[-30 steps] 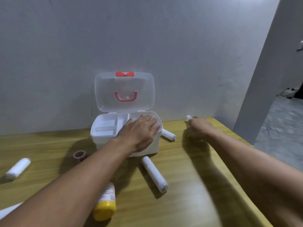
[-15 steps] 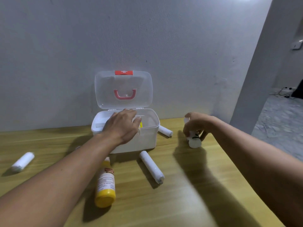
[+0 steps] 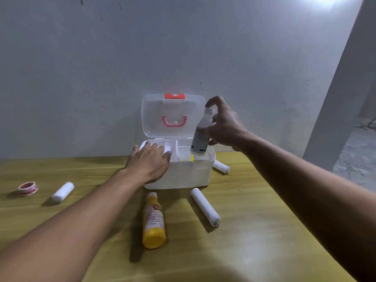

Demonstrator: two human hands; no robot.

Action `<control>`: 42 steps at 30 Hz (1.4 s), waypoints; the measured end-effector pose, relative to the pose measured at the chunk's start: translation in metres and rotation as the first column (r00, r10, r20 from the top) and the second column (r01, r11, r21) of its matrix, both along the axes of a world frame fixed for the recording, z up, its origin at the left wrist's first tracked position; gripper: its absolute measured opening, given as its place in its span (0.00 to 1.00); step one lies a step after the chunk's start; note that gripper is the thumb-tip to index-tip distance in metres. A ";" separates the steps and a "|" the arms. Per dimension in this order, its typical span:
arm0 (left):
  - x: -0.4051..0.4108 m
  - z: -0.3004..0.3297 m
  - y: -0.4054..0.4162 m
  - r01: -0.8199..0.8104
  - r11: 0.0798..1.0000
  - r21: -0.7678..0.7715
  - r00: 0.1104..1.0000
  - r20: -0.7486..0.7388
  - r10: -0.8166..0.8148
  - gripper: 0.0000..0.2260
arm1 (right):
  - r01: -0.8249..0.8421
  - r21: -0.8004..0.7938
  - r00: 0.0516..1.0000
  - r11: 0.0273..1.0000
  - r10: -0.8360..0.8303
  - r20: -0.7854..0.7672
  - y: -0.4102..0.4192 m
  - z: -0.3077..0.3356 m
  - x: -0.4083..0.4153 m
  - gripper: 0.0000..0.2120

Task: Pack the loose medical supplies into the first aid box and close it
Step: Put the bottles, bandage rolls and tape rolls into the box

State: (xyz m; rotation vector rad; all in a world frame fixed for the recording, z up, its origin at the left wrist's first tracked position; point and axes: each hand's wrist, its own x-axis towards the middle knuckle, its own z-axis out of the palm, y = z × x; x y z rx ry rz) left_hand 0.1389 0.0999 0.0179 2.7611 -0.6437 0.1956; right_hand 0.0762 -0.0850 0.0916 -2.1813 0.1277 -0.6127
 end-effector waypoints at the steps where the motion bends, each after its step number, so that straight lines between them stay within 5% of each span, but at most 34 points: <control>1: 0.002 -0.001 0.003 -0.004 1.000 0.003 1.000 0.006 0.004 0.21 | -0.008 -0.018 1.000 1.000 0.008 0.002 0.006 -0.007 0.005 0.23; 10: 0.017 -0.014 0.014 0.022 0.997 -0.079 0.994 -0.104 -0.030 0.22 | -0.089 -0.120 0.990 0.989 0.075 -0.121 0.025 -0.052 0.032 0.18; 27: 0.017 -0.013 0.014 0.060 0.998 -0.008 0.996 -0.062 -0.060 0.23 | -0.167 -0.228 0.949 0.959 0.094 -0.300 0.019 -0.043 0.025 0.22; 34: 0.011 -0.008 0.023 0.085 0.991 -0.103 0.996 -0.017 -0.087 0.17 | 0.088 -0.521 0.994 0.849 -0.038 0.106 0.054 -0.040 -0.015 0.08; 36: 0.016 -0.009 0.026 0.076 0.992 -0.105 0.996 -0.032 -0.080 0.18 | -0.088 -0.501 0.983 0.861 -0.006 -0.184 0.077 -0.049 -0.030 0.10; 38: 0.018 -0.009 0.028 0.056 0.990 -0.129 0.997 -0.054 -0.063 0.17 | -0.293 -0.233 0.832 0.927 0.127 -0.540 0.097 -0.063 -0.039 0.14; 42: 0.018 -0.004 0.029 0.034 0.988 -0.153 0.997 -0.056 -0.043 0.15 | -0.293 -0.009 0.701 0.956 0.208 -0.682 0.105 -0.085 -0.037 0.21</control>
